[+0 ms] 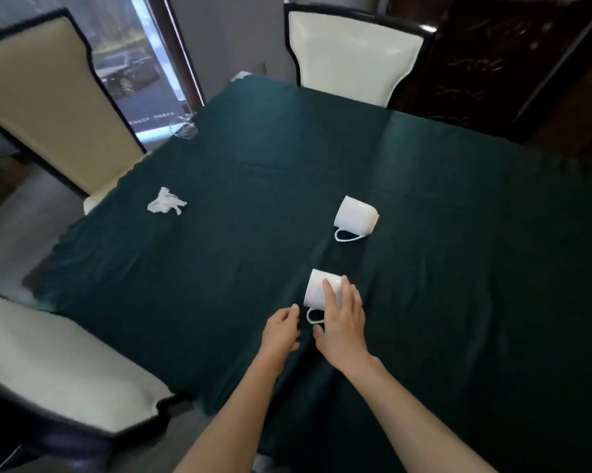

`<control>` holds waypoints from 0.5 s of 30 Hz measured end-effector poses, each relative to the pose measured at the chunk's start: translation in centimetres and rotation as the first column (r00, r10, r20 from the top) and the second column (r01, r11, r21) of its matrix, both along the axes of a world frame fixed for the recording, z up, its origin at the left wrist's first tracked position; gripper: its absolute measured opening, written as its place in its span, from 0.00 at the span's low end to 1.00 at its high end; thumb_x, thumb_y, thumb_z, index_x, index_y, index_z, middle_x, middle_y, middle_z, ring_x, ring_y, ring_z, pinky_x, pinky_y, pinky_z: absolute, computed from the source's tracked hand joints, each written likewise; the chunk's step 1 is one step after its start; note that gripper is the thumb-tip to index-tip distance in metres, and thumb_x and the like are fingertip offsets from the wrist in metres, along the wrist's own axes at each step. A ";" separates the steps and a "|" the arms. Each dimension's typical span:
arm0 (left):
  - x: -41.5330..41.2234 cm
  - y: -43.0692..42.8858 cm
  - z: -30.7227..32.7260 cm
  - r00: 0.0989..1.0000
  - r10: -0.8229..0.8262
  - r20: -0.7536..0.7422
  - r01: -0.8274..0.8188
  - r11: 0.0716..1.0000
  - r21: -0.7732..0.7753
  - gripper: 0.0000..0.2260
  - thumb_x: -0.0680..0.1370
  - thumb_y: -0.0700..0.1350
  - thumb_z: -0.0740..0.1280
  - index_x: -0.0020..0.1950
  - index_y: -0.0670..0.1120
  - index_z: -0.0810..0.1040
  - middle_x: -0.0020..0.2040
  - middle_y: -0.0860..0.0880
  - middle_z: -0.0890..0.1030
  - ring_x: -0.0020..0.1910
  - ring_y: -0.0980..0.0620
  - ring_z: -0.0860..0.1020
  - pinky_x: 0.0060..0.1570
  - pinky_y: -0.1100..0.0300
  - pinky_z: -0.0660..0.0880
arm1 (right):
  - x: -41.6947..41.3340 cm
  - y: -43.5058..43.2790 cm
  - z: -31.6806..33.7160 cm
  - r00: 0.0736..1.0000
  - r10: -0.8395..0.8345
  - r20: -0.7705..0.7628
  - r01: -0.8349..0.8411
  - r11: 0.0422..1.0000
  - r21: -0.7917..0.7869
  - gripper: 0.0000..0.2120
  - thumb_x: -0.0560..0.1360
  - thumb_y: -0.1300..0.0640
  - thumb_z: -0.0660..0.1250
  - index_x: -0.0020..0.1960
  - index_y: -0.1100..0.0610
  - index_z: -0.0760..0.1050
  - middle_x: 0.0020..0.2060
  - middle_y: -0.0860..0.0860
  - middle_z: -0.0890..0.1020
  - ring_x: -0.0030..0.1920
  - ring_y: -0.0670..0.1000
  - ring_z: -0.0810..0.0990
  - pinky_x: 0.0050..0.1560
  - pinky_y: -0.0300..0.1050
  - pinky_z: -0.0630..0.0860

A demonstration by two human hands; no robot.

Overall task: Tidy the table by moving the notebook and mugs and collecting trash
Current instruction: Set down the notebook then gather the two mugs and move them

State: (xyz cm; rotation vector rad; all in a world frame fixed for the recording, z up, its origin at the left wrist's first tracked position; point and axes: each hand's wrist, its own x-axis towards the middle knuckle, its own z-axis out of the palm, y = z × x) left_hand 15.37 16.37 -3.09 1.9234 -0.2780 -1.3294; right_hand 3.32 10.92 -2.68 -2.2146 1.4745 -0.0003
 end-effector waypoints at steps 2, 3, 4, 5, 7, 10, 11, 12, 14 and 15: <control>0.8 -0.7 -1.0 1.000 0.008 -0.008 -0.008 1.000 0.007 0.10 0.85 0.55 0.61 0.47 0.55 0.78 0.47 0.51 0.81 0.47 0.49 0.82 0.50 0.52 0.81 | 0.9 -0.9 -0.1 1.000 -0.005 -0.002 0.005 1.000 -0.011 0.45 0.77 0.54 0.71 0.84 0.51 0.46 0.83 0.58 0.43 0.82 0.62 0.46 0.80 0.57 0.53; 1.3 -1.0 -1.3 1.000 0.011 -0.012 -0.011 1.000 0.012 0.10 0.85 0.55 0.62 0.49 0.54 0.79 0.49 0.50 0.83 0.49 0.49 0.83 0.52 0.51 0.82 | 1.3 -1.3 -0.1 1.000 0.005 -0.021 -0.006 1.000 -0.015 0.46 0.77 0.53 0.71 0.84 0.50 0.45 0.83 0.58 0.44 0.82 0.61 0.47 0.80 0.56 0.53; 1.9 -1.3 -1.7 1.000 0.006 -0.009 -0.006 1.000 0.024 0.10 0.85 0.54 0.62 0.52 0.52 0.80 0.50 0.49 0.84 0.49 0.48 0.84 0.53 0.51 0.82 | 1.7 -1.7 -0.2 0.999 0.014 -0.049 -0.015 1.000 -0.013 0.47 0.76 0.53 0.72 0.84 0.50 0.45 0.83 0.57 0.45 0.82 0.61 0.48 0.80 0.57 0.53; 2.6 -1.6 -2.2 1.000 -0.005 0.007 0.005 0.999 0.040 0.11 0.85 0.54 0.63 0.54 0.50 0.81 0.50 0.48 0.85 0.48 0.48 0.85 0.52 0.51 0.83 | 2.2 -2.3 -0.2 0.997 0.018 -0.078 -0.019 1.000 -0.007 0.48 0.76 0.52 0.73 0.84 0.49 0.45 0.83 0.57 0.47 0.82 0.61 0.50 0.80 0.57 0.54; 4.0 -2.1 -3.0 0.999 -0.009 0.044 0.006 0.998 0.063 0.13 0.84 0.54 0.64 0.56 0.47 0.83 0.47 0.46 0.86 0.44 0.49 0.85 0.47 0.55 0.84 | 2.9 -3.2 -0.3 0.992 0.021 -0.128 -0.021 1.000 -0.001 0.47 0.74 0.52 0.74 0.84 0.49 0.48 0.82 0.56 0.55 0.81 0.61 0.54 0.79 0.58 0.56; 5.6 -2.7 -3.7 1.000 0.010 0.021 -0.012 0.997 0.075 0.15 0.83 0.56 0.67 0.53 0.45 0.83 0.44 0.44 0.88 0.40 0.48 0.87 0.40 0.58 0.84 | 3.7 -4.3 -0.6 0.988 0.002 -0.153 -0.004 1.000 -0.017 0.44 0.71 0.53 0.76 0.81 0.49 0.56 0.76 0.53 0.66 0.76 0.59 0.62 0.75 0.57 0.61; 6.0 -2.9 -3.9 1.000 0.016 0.008 -0.017 0.996 0.083 0.15 0.82 0.57 0.67 0.52 0.45 0.82 0.43 0.43 0.88 0.39 0.48 0.88 0.38 0.59 0.84 | 3.9 -4.5 -0.7 0.990 -0.016 -0.138 0.013 1.000 -0.017 0.43 0.70 0.53 0.76 0.80 0.48 0.59 0.74 0.51 0.68 0.74 0.58 0.64 0.74 0.56 0.63; 6.5 -3.0 -4.1 1.000 0.022 -0.002 -0.022 0.996 0.091 0.16 0.82 0.57 0.67 0.51 0.45 0.82 0.41 0.44 0.89 0.38 0.47 0.89 0.37 0.59 0.84 | 4.1 -4.6 -0.8 0.993 -0.031 -0.116 0.030 0.999 -0.014 0.43 0.69 0.53 0.77 0.79 0.48 0.60 0.72 0.50 0.69 0.72 0.58 0.65 0.72 0.55 0.64; 7.3 -2.9 -4.4 0.999 0.045 -0.011 -0.044 0.995 0.093 0.18 0.82 0.57 0.68 0.49 0.42 0.83 0.37 0.44 0.89 0.36 0.47 0.89 0.35 0.58 0.84 | 4.4 -4.6 -1.0 0.997 -0.050 -0.060 0.050 0.999 -0.010 0.42 0.68 0.52 0.77 0.78 0.48 0.62 0.71 0.48 0.70 0.71 0.57 0.66 0.71 0.53 0.65; 7.9 -3.0 -4.6 0.999 0.052 -0.005 -0.052 0.995 0.091 0.19 0.82 0.57 0.68 0.48 0.41 0.83 0.35 0.45 0.89 0.35 0.47 0.89 0.34 0.57 0.84 | 4.7 -4.6 -1.0 0.998 -0.058 -0.025 0.058 0.998 -0.015 0.42 0.68 0.51 0.78 0.77 0.48 0.63 0.70 0.48 0.71 0.70 0.57 0.67 0.71 0.52 0.64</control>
